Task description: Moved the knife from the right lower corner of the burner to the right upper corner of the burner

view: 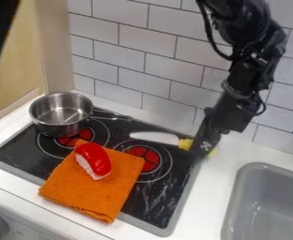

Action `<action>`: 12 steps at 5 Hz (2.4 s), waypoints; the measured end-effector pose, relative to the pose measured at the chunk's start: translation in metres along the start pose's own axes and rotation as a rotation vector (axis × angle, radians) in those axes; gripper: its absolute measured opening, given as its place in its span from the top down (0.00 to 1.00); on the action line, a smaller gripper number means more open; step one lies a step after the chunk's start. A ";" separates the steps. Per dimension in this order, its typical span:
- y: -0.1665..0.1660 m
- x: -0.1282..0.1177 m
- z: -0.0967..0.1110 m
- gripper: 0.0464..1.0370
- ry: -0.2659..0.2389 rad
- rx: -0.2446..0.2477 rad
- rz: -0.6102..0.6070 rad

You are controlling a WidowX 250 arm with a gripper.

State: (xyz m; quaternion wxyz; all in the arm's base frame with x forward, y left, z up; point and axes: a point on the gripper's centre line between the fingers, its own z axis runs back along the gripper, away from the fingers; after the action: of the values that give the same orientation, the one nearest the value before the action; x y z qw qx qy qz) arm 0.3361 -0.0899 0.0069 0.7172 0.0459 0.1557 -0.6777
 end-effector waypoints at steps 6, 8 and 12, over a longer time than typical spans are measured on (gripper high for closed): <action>-0.006 -0.040 0.038 0.04 -0.147 0.303 0.190; -0.033 -0.075 0.048 0.04 -0.233 0.211 0.599; -0.144 -0.111 0.052 0.04 -0.202 -0.124 1.434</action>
State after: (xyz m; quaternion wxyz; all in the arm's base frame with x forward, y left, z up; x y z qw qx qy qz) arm 0.1990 -0.0093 0.1086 0.9972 0.0331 0.0583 -0.0319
